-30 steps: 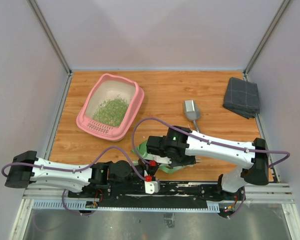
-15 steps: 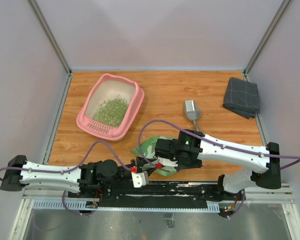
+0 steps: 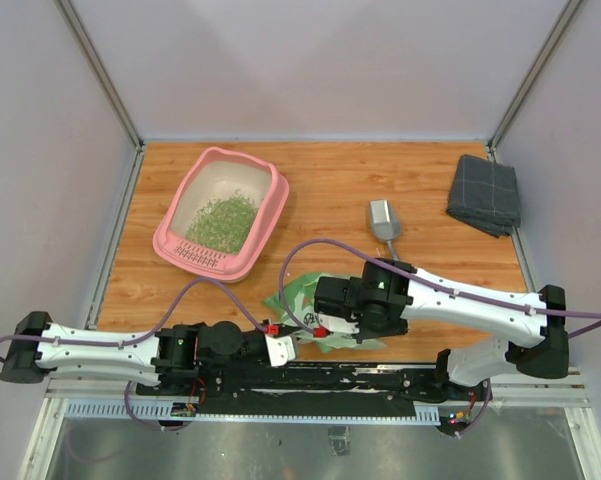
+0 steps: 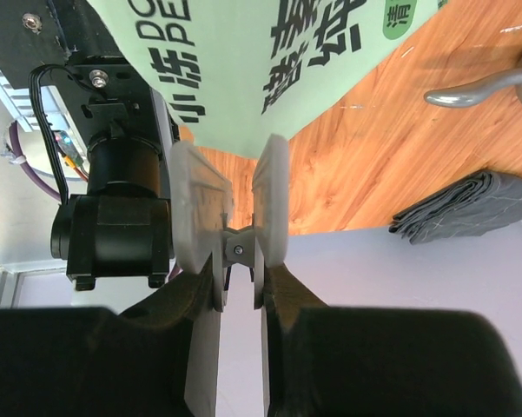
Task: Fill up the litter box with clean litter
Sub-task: Clamp the cat litter bag at the center of the board.
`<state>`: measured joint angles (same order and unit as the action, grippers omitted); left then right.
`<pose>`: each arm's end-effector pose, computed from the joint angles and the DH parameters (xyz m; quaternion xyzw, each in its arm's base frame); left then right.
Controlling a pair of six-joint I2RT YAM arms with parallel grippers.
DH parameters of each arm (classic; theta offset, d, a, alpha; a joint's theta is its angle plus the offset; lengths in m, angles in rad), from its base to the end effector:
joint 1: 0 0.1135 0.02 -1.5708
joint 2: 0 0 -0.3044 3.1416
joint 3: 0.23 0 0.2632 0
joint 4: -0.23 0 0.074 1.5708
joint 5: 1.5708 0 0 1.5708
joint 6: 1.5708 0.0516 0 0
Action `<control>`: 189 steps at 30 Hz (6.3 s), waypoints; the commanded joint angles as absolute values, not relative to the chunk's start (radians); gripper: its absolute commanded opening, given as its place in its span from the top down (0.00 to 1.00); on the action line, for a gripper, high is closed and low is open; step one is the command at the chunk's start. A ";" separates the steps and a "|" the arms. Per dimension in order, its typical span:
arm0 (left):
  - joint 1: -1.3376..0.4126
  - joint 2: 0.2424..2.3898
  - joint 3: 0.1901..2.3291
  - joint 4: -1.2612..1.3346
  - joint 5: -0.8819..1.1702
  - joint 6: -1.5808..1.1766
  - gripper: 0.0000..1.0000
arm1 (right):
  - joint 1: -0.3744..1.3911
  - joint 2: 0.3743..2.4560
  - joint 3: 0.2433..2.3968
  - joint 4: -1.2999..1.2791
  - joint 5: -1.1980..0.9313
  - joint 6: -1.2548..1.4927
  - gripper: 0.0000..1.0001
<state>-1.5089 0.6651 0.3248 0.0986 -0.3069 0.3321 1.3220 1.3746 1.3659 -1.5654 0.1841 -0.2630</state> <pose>0.0256 -0.1604 0.2429 0.5621 0.5460 -0.2382 0.5737 0.0626 0.2080 0.3451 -0.7092 0.6990 -0.0802 0.0450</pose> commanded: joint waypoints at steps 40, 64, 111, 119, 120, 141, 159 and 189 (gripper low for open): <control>-1.504 0.655 0.469 0.310 -0.489 0.379 1.00 | 1.197 1.222 1.174 -1.332 0.624 -0.281 0.99; -1.484 0.657 0.553 0.265 -0.503 0.270 1.00 | 1.145 0.825 0.922 -1.113 0.483 -0.449 0.99; -1.450 0.620 0.551 0.253 -0.451 0.209 1.00 | 1.210 0.973 0.912 -1.068 0.746 -0.417 0.99; -1.436 0.614 0.567 0.269 -0.440 0.155 1.00 | 1.235 0.907 0.884 -1.038 0.841 -0.381 0.99; -1.430 0.614 0.574 0.268 -0.437 0.149 1.00 | 1.235 0.897 0.874 -1.033 0.842 -0.375 0.99; -1.324 0.681 0.599 0.268 -0.325 0.095 1.00 | 1.236 0.861 0.818 -0.999 0.810 -0.383 0.99; -1.304 0.668 0.584 0.273 -0.249 0.062 1.00 | 1.237 0.906 0.847 -0.979 0.880 -0.417 0.99; -1.299 0.681 0.569 0.256 -0.204 0.062 1.00 | 1.310 1.038 0.976 -0.871 0.733 -0.654 0.99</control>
